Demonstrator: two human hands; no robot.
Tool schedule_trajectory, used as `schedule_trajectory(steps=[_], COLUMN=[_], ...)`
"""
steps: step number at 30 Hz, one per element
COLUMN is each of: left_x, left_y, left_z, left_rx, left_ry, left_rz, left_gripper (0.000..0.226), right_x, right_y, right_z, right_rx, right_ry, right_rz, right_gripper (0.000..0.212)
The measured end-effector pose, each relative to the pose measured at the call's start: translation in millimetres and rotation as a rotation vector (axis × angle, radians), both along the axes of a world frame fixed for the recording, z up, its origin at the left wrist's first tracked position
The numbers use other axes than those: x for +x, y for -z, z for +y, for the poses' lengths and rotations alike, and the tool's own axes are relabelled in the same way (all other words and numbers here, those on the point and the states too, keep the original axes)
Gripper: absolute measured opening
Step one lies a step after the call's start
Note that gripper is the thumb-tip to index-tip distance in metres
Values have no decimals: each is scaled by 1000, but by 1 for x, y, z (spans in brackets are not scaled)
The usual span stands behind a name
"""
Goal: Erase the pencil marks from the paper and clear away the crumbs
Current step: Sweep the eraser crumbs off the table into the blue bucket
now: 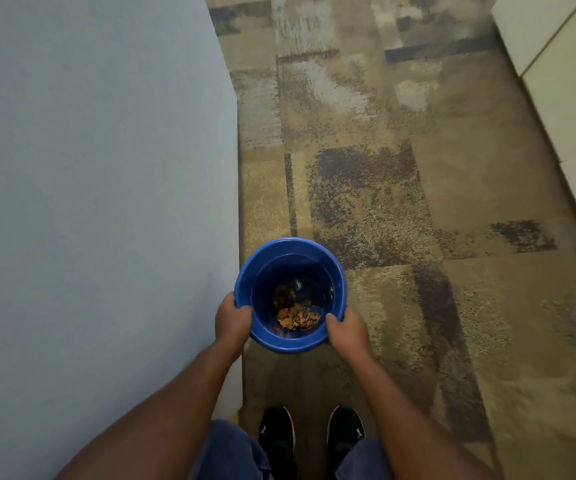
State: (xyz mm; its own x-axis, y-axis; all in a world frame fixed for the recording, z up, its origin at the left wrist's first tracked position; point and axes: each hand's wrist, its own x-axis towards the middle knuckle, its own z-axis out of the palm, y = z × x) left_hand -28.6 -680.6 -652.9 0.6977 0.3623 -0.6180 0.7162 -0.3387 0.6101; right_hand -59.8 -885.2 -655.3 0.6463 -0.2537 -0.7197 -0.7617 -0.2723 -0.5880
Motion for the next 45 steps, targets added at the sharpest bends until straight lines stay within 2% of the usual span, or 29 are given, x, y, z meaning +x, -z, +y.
schedule_trajectory(steps=[6,12,15,21,24,29,32,37,39,45], left_x=[-22,-49,-60,-70,-68,-77,-81,-84,-79,-61], left_y=[-180,-359,-441,-552,-587,-629,-654,-695,-700,-700], left_z=[-26,-36,-32,-19,-13,2,21,87,127,244], left_rx=[-25,-86,-107,-114,-68,26,-31,-31,11,190], left_ry=[-63,-136,-136,-123,-54,180,272,415,418,371], left_rz=[-195,-367,-444,-527,-568,-705,-761,-946,-951,-806], left_gripper=[23,26,29,33,28,51,47,56,56,60], right_x=[-19,-35,-38,-38,-30,-19,-14,-13,-11,-9], right_y=[-176,-349,-427,-535,-561,-587,-600,-619,-626,-636], right_z=[-20,-34,-35,-19,-6,24,46,83,98,127], right_rx=[38,60,60,121,101,81,54,19,-11,-115], right_ry=[12,-1,9,42,47,71,90,212,258,359], right_rz=[-127,-266,-309,-404,-433,-452,-476,-519,-530,-521], right_gripper=[7,28,26,23,20,19,19,20,21,18])
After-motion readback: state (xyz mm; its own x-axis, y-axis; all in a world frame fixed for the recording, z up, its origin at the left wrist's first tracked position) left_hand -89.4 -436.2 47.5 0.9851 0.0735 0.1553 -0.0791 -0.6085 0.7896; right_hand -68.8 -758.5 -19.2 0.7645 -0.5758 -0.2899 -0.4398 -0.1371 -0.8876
